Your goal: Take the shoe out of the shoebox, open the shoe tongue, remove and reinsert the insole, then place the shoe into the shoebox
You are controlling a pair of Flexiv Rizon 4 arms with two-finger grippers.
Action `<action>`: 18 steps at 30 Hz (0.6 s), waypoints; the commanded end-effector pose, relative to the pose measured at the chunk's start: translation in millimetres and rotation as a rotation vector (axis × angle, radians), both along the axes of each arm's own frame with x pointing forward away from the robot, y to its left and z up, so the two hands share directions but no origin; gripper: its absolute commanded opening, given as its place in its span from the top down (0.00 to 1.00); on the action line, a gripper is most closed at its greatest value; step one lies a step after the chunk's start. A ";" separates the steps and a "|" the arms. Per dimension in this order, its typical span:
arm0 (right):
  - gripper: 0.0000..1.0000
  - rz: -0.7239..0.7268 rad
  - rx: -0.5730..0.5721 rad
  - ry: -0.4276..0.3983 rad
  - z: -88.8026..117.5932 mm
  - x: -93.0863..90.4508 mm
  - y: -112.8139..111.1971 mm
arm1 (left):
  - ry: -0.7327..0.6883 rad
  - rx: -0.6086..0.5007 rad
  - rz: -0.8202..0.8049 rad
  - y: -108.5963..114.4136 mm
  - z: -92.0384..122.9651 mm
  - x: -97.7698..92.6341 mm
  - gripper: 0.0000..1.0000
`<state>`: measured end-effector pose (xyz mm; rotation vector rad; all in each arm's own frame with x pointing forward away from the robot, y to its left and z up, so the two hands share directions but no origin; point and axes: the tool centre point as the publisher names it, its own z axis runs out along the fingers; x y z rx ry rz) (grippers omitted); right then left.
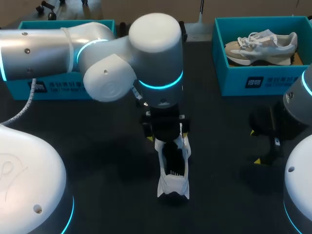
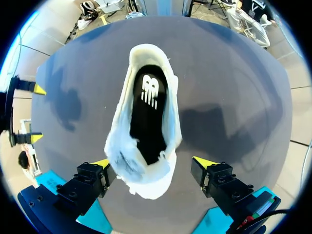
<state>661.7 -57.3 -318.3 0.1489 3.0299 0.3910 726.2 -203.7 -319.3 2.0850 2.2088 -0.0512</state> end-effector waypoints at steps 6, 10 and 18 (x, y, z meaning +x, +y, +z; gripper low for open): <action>0.00 0.000 0.000 -0.002 0.2 -1.4 -0.4 | 0.048 -0.043 -0.004 14.8 23.9 24.4 0.00; 0.00 0.000 0.000 -0.002 0.2 -1.4 -0.4 | 0.091 -0.068 -0.013 14.6 31.9 37.3 0.00; 0.00 0.000 0.000 -0.002 0.2 -1.4 -0.4 | 0.122 -0.062 -0.020 6.4 47.3 57.6 0.28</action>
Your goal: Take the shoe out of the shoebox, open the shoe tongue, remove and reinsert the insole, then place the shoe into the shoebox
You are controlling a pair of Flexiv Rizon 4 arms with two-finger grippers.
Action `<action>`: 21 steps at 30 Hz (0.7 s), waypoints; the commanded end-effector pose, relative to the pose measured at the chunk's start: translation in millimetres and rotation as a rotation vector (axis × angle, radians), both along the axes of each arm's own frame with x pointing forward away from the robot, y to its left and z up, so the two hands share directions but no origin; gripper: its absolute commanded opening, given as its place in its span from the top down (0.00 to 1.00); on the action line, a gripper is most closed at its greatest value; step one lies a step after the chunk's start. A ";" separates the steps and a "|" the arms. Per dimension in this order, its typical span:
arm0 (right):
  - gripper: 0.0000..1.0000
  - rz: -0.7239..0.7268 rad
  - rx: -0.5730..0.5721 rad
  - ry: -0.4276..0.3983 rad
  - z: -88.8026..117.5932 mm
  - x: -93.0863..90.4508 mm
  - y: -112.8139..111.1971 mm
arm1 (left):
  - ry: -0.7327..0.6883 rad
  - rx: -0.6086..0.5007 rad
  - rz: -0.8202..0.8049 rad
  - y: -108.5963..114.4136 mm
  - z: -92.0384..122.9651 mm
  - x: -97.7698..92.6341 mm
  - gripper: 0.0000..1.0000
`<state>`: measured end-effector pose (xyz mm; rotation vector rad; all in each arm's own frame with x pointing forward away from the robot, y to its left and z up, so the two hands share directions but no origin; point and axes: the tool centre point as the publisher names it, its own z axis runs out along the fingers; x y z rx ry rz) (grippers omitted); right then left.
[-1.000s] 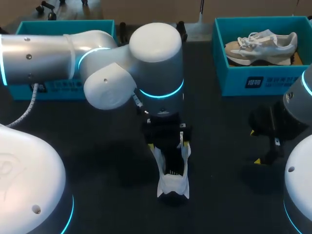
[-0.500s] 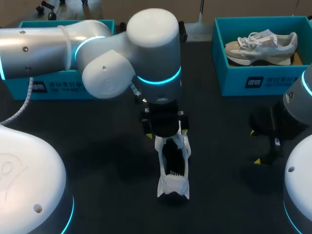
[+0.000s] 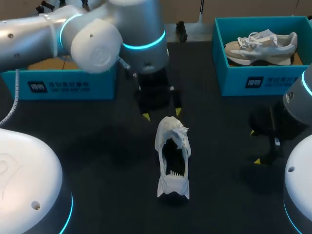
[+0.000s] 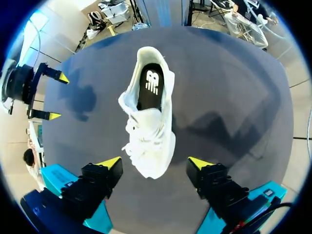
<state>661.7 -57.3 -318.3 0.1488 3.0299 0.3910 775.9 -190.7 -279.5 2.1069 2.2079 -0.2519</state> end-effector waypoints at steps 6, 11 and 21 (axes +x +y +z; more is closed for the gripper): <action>0.00 0.000 0.000 -0.002 0.2 -1.4 -0.4 | 0.022 0.018 -0.008 -15.8 13.0 11.7 0.60; 0.00 0.000 0.000 -0.002 0.2 -1.4 -0.4 | 0.020 0.026 -0.035 -22.3 6.2 3.5 0.61; 0.00 0.000 0.000 -0.002 0.2 -1.4 -0.4 | 0.043 0.024 -0.078 -31.2 -16.1 -14.5 0.62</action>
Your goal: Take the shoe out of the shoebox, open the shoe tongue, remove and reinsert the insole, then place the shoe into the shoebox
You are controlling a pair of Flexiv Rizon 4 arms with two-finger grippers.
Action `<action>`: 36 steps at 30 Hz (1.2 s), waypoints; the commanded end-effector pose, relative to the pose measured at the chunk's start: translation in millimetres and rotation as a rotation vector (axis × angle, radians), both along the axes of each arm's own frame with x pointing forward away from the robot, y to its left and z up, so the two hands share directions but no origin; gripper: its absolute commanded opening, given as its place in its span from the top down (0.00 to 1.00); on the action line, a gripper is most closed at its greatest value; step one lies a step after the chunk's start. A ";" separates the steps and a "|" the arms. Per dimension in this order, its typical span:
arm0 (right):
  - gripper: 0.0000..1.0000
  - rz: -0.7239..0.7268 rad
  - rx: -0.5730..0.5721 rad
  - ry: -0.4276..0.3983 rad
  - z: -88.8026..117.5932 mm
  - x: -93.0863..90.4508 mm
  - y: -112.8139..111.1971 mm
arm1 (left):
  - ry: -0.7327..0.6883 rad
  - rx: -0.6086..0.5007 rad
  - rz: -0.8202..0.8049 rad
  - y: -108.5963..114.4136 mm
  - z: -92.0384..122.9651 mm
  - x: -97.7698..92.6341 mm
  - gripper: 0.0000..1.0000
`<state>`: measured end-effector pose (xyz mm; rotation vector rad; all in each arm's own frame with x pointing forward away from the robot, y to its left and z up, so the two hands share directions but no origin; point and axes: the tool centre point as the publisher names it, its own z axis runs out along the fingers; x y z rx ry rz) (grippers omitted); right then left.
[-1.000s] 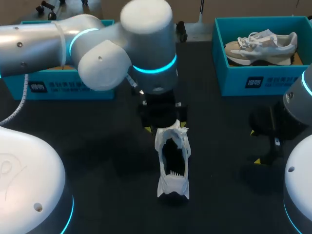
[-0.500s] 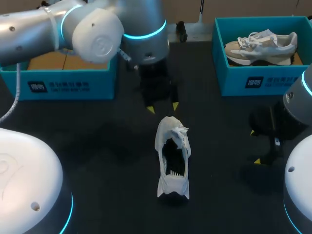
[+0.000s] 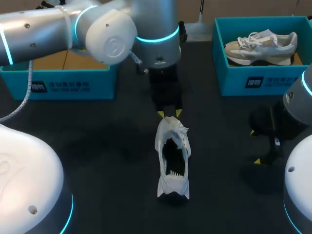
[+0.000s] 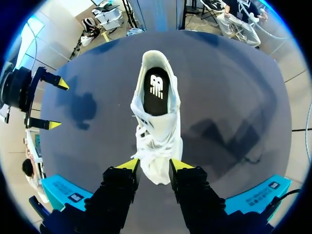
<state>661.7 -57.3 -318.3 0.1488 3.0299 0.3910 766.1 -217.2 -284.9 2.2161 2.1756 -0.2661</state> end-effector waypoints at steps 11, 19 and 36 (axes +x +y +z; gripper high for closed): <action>0.00 0.000 0.000 -0.002 0.2 -1.4 -0.4 | 0.033 -0.055 -0.053 2.0 -34.2 -33.0 0.64; 0.00 0.000 0.000 -0.002 0.2 -1.4 -0.4 | 0.029 -0.044 -0.123 6.9 -47.1 -65.7 0.67; 0.00 0.000 0.000 -0.002 0.2 -1.4 -0.4 | -0.003 -0.057 -0.109 -11.8 -28.8 -68.7 0.78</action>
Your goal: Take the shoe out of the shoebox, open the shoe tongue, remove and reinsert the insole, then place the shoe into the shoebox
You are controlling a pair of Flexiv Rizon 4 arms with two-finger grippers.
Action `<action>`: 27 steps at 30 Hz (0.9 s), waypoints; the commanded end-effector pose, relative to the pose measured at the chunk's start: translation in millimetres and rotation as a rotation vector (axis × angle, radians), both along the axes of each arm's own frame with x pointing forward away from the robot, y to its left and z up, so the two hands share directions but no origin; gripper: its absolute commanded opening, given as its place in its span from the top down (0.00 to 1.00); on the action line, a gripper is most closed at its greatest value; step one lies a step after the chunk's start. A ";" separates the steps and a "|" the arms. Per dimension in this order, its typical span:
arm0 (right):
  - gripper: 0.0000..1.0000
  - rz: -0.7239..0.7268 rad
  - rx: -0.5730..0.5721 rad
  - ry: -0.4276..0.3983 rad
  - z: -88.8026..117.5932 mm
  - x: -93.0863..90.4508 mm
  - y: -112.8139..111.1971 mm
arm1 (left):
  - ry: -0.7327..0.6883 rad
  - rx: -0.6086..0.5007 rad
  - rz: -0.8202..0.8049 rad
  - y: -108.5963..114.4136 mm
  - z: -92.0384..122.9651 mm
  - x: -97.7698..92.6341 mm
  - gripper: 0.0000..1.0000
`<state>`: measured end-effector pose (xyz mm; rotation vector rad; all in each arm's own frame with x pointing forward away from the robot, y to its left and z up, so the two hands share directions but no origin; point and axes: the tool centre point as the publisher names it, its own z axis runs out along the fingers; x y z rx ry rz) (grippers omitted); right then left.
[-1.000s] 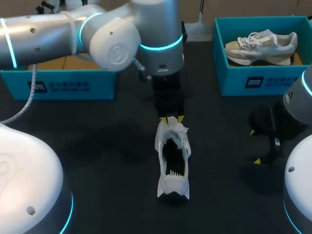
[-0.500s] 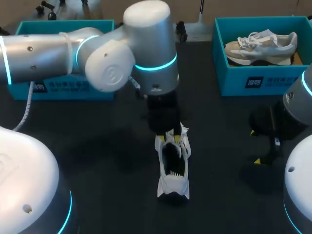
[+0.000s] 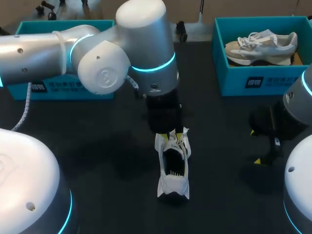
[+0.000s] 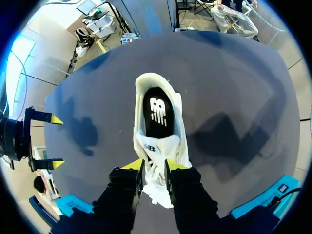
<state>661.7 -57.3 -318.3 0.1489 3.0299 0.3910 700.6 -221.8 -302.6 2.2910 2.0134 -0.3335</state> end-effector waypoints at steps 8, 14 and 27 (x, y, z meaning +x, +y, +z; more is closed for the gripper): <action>0.00 0.000 0.000 -0.002 0.2 -1.4 -0.3 | 0.016 0.046 0.000 0.5 -30.4 -20.3 0.80; 0.00 0.000 0.000 -0.002 0.2 -1.4 -0.3 | -0.018 0.026 -0.003 4.0 -11.4 -29.9 0.76; 0.00 0.000 0.000 -0.002 0.2 -1.4 -0.3 | 0.287 0.030 0.414 10.8 21.3 -43.2 0.00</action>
